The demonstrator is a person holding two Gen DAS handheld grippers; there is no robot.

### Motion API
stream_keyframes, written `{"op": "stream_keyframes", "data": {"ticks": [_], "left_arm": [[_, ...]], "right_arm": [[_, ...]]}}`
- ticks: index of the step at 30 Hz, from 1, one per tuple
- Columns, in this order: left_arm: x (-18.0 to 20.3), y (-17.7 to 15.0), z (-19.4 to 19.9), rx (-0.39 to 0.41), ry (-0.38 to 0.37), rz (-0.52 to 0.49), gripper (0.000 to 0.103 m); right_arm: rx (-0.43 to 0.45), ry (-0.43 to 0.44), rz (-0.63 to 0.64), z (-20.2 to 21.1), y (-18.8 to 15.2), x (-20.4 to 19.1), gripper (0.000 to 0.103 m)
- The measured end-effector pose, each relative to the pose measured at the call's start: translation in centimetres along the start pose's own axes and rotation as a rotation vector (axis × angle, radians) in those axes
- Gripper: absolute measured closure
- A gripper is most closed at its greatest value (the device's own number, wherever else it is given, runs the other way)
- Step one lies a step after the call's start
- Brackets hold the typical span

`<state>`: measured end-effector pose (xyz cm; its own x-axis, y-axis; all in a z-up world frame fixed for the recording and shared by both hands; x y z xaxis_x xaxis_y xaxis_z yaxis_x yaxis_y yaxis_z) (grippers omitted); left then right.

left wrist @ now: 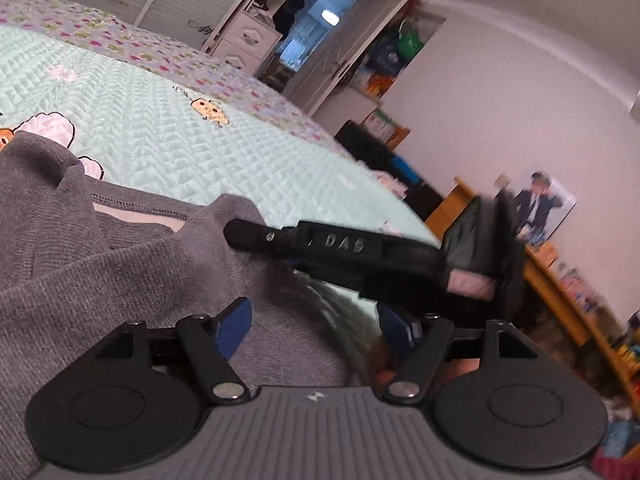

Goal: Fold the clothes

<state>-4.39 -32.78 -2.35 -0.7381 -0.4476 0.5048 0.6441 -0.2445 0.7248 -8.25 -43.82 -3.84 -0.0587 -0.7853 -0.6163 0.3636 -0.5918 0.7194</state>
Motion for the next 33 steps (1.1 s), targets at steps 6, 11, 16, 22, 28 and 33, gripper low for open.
{"op": "stream_keyframes", "data": {"ticks": [6, 11, 16, 22, 28, 33], "left_arm": [[-0.3, 0.0, 0.5, 0.000, -0.062, 0.037, 0.029], [-0.1, -0.5, 1.3, 0.006, -0.061, 0.039, 0.029], [-0.2, -0.5, 1.6, 0.003, -0.066, 0.048, 0.029], [-0.3, -0.5, 1.5, -0.003, -0.057, 0.034, 0.029], [-0.1, -0.6, 1.4, -0.006, -0.045, 0.013, 0.027], [-0.5, -0.3, 2.0, 0.013, -0.058, 0.048, 0.027]], "right_arm": [[0.054, -0.013, 0.012, 1.1, 0.2, -0.8, 0.088], [0.065, 0.043, -0.114, 1.5, 0.2, 0.9, 0.087], [0.067, 0.056, -0.181, 1.6, 0.2, 2.0, 0.087], [0.056, 0.054, -0.189, 1.4, 0.2, 2.2, 0.087], [0.034, 0.021, -0.138, 1.1, 0.0, 1.6, 0.085], [0.052, 0.092, -0.199, 1.4, 0.2, 2.4, 0.080]]}}
Point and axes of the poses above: each gripper's, at about its wrist camera, not at the fingertips, and z roughly against the way its jaws point, x to its right, y to its top, the point moved 5 cm from there along -z, roughly the way its jaws point, and after that the axes turned 12 degrees about y, right-handed, at the moved point
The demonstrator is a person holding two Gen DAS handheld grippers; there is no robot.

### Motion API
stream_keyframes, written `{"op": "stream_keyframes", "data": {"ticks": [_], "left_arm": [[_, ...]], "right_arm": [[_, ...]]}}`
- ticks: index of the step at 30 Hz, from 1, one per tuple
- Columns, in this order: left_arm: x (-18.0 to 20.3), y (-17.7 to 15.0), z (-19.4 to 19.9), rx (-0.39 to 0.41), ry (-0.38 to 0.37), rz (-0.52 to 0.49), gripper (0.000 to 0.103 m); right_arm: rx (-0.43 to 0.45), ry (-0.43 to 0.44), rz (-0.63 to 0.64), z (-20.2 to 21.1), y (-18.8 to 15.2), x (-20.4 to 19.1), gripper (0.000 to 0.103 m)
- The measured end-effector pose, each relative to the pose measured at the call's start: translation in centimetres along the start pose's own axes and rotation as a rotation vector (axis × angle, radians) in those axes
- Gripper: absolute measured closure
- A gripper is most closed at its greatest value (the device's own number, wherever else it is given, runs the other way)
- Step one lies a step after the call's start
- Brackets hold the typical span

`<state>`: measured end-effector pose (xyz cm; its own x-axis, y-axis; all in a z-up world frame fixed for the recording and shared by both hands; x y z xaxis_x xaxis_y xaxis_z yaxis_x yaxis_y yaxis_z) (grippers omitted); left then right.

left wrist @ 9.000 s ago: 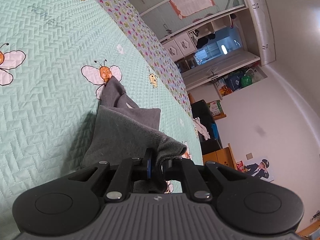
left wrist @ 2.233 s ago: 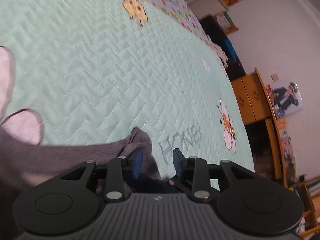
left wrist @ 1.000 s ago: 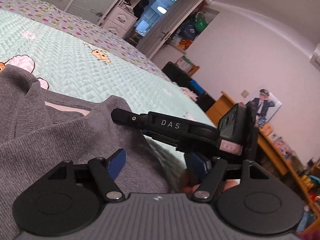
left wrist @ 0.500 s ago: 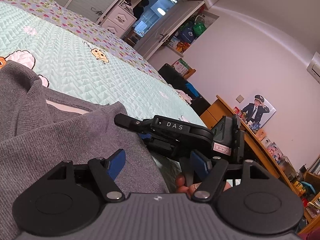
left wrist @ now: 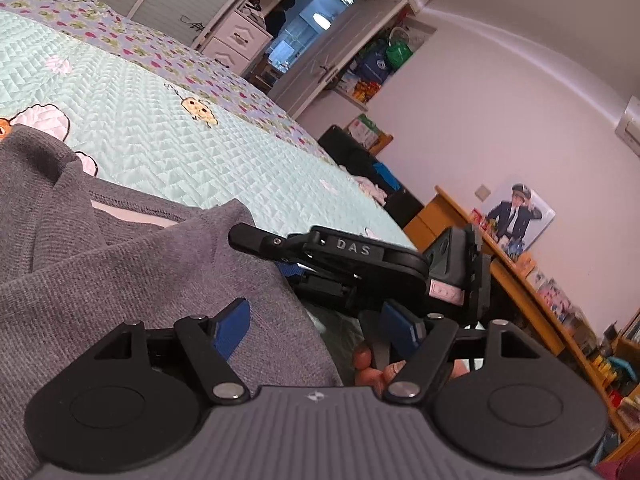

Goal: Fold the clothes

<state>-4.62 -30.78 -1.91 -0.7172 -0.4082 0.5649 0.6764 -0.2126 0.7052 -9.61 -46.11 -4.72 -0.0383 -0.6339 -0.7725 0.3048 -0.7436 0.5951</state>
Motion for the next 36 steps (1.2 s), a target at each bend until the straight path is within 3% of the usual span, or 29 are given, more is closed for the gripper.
{"op": "stream_keyframes", "data": {"ticks": [5, 7, 10, 12, 16, 19, 24, 28, 30, 31, 36], "left_arm": [[-0.9, 3.0, 3.0, 0.092, -0.047, 0.154, 0.028], [-1.2, 4.5, 3.3, 0.092, -0.021, 0.188, 0.029], [-1.0, 6.9, 1.3, 0.011, 0.050, 0.144, 0.029], [-1.2, 8.1, -0.9, -0.061, 0.092, 0.119, 0.030], [-1.4, 9.6, -4.6, -0.164, 0.169, 0.055, 0.031], [-1.3, 8.8, -6.6, -0.258, 0.172, -0.005, 0.033], [-1.5, 8.7, -8.0, -0.312, 0.174, -0.034, 0.039], [-2.1, 8.6, -8.5, -0.360, 0.165, -0.048, 0.055], [-1.8, 8.4, -8.7, -0.383, 0.159, -0.097, 0.075], [-1.6, 8.2, -8.8, -0.392, 0.158, -0.121, 0.091], [-1.1, 8.8, -9.3, -0.371, 0.158, -0.139, 0.097]], "right_arm": [[0.074, 0.073, -0.092, 1.4, 0.6, 0.9, 0.075], [0.138, 0.078, -0.153, 2.6, 0.9, 1.4, 0.071], [0.213, 0.029, -0.265, 5.9, -0.2, 1.4, 0.070], [0.186, 0.025, -0.206, 7.7, -2.1, 0.4, 0.068], [0.201, 0.140, -0.208, 8.7, -2.8, 0.9, 0.061], [0.179, 0.175, -0.231, 7.9, -2.2, 1.7, 0.061], [0.147, 0.188, -0.219, 7.3, -1.9, 1.7, 0.061], [0.146, 0.193, -0.222, 7.2, -2.1, 1.8, 0.061], [0.149, 0.201, -0.232, 7.2, -2.1, 1.9, 0.061], [0.151, 0.204, -0.236, 7.2, -2.1, 1.9, 0.061], [0.157, 0.212, -0.246, 7.3, -2.2, 2.0, 0.061]]}}
Point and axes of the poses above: each gripper's, at about its wrist camera, not at the fingertips, and z roughly against the way its jaws point, x to its right, y to its top, the point moved 5 cm from there along -z, roughly the way its jaws point, and after that the axes turned 12 degrees about y, right-handed, at the moved point
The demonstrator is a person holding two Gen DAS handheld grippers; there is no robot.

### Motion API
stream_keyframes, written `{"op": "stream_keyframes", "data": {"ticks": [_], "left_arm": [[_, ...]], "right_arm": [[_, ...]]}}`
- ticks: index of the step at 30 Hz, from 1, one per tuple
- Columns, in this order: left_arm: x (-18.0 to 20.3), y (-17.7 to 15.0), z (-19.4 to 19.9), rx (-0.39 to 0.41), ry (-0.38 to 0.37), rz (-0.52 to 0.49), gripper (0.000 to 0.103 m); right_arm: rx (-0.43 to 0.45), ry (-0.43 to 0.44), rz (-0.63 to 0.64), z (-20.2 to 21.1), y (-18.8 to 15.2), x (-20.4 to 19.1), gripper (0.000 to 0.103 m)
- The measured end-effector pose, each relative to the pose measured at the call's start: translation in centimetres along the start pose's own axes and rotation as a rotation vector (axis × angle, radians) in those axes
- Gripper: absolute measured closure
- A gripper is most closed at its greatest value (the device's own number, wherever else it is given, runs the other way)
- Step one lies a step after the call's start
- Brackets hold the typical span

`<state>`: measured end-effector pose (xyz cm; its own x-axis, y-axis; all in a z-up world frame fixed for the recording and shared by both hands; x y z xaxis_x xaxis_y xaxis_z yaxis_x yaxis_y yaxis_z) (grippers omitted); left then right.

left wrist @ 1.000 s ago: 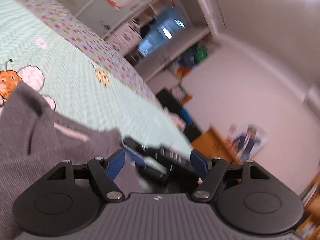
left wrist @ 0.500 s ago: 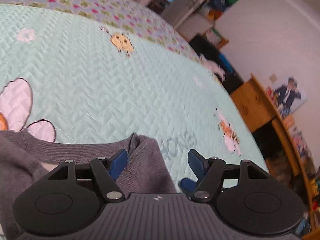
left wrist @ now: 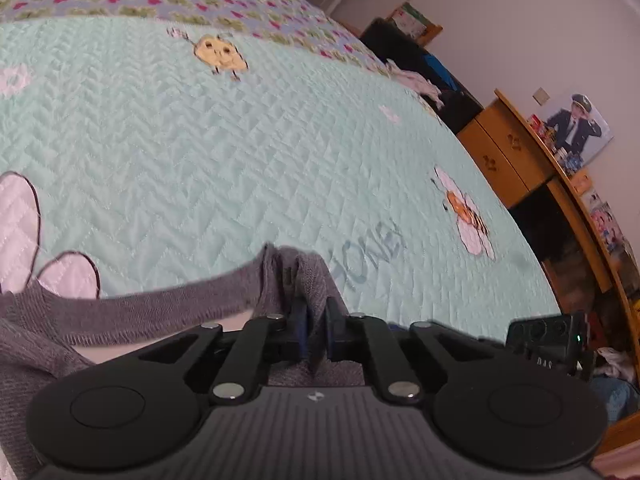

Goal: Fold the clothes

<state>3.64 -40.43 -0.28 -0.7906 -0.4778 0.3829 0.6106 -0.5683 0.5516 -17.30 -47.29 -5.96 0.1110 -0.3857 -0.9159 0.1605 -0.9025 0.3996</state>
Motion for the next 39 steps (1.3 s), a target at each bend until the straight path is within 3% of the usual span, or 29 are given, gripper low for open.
{"op": "stream_keyframes", "data": {"ticks": [6, 11, 16, 18, 23, 26, 29, 33, 36, 39], "left_arm": [[2.8, 1.8, 0.3, 0.048, -0.054, -0.011, 0.098], [2.1, 0.6, -3.3, -0.001, 0.043, -0.018, 0.098], [1.4, 0.0, -3.5, 0.012, 0.062, 0.008, 0.094], [1.4, 0.4, -2.7, 0.021, 0.069, 0.021, 0.092], [1.3, 0.7, 0.7, 0.110, 0.096, 0.081, 0.065], [1.0, 0.4, 2.8, 0.162, 0.083, 0.135, 0.064], [2.0, -0.7, 3.5, 0.148, -0.007, 0.122, 0.064], [1.2, -2.9, 0.3, 0.052, 0.150, 0.079, 0.067], [0.0, -3.4, 0.4, 0.079, 0.134, 0.133, 0.067], [0.7, -4.0, 3.5, 0.143, 0.162, 0.153, 0.067]], "right_arm": [[0.013, 0.016, -0.023, 0.1, 0.1, 0.2, 0.061], [0.023, 0.024, -0.034, 0.2, 0.3, 0.3, 0.061], [0.018, 0.019, -0.027, 0.1, 0.3, 0.5, 0.061], [0.018, 0.018, -0.027, 0.0, 0.4, 0.5, 0.061], [0.016, 0.018, -0.026, -0.2, 0.4, 0.5, 0.061], [0.016, 0.018, -0.025, -0.2, 0.5, 0.6, 0.061], [0.016, 0.018, -0.024, -0.2, 0.5, 0.7, 0.061], [0.014, 0.015, -0.020, -0.3, 0.4, 0.6, 0.061], [0.012, 0.015, -0.019, -0.3, 0.4, 0.6, 0.061], [0.010, 0.016, -0.018, -0.3, 0.4, 0.5, 0.061]]}}
Point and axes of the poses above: each gripper's, at about its wrist camera, not at the fingertips, and z roughly against the way its jaws point, x to its right, y to its top, the point moved 5 cm from there along -z, roughly the way its jaws point, and after that the axes turned 12 degrees about y, right-handed, at the moved point
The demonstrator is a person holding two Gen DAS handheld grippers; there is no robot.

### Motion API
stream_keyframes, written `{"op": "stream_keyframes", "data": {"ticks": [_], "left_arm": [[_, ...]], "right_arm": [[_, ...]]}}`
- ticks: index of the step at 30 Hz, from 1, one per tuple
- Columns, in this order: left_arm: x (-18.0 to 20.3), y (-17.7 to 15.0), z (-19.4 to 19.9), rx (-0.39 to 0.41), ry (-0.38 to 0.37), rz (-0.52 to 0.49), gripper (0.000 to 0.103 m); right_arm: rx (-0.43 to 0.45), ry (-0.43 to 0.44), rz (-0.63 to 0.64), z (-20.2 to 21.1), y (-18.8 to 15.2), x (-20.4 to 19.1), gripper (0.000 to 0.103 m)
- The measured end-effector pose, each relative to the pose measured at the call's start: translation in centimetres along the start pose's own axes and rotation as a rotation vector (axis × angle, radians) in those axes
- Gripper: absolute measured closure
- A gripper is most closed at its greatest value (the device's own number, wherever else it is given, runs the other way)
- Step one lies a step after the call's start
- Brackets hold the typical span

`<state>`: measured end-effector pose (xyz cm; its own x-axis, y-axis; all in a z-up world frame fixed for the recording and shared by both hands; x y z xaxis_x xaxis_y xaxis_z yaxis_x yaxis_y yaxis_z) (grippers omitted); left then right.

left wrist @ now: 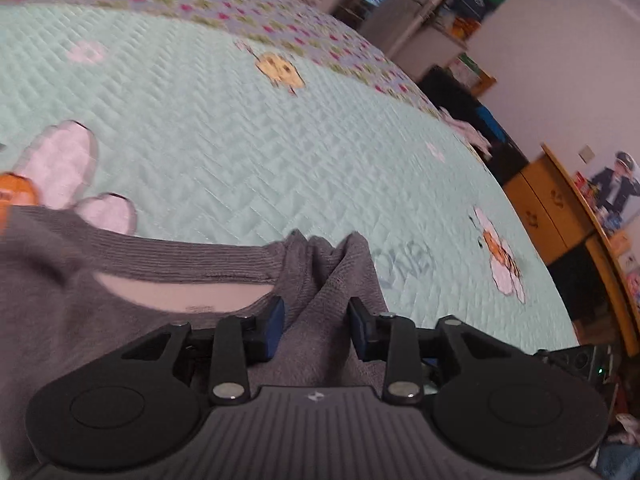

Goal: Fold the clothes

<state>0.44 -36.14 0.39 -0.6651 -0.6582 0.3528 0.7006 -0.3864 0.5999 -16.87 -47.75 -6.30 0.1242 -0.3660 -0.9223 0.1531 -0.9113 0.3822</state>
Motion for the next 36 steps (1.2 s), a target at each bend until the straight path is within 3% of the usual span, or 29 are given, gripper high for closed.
{"op": "stream_keyframes", "data": {"ticks": [4, 11, 17, 19, 22, 24, 28, 36], "left_arm": [[0.2, -2.2, 7.0, 0.092, -0.012, 0.054, 0.064], [-1.2, -14.0, 16.5, 0.038, -0.004, 0.164, 0.061], [-3.1, -20.2, 20.6, 0.045, -0.029, 0.300, 0.057], [-3.5, -20.2, 20.3, 0.041, -0.043, 0.353, 0.057], [-4.4, -19.3, 19.0, 0.088, -0.105, 0.511, 0.052], [-5.1, -18.6, 18.0, 0.119, -0.114, 0.599, 0.051], [-6.1, -17.8, 16.2, 0.169, -0.085, 0.666, 0.050], [-8.6, -15.5, 14.6, 0.238, -0.024, 0.738, 0.052]], "right_arm": [[-0.003, 0.001, 0.001, 0.0, 0.0, 0.0, 0.061], [0.020, 0.051, -0.074, 1.6, -0.5, -0.5, 0.054], [-0.057, -0.019, 0.001, 7.8, -7.4, -7.1, 0.053], [-0.066, -0.056, 0.138, 9.7, -10.0, -10.5, 0.053], [-0.074, -0.139, 0.288, 10.4, -12.5, -14.0, 0.053], [-0.041, -0.157, 0.238, 10.3, -13.0, -14.4, 0.053], [-0.009, -0.194, 0.136, 8.9, -13.2, -13.7, 0.054], [-0.010, -0.190, 0.132, 5.1, -12.5, -13.1, 0.054]]}}
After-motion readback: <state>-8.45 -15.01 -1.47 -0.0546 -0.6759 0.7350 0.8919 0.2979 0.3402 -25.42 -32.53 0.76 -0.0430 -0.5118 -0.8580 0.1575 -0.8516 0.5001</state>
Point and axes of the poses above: each gripper's, at about its wrist camera, not at the fingertips, and z roughly against the way its jaws point, x to its right, y to its top, the point moved 5 cm from there along -z, roughly the way its jaws point, and after that the axes turned 12 degrees about y, right-handed, at the moved point
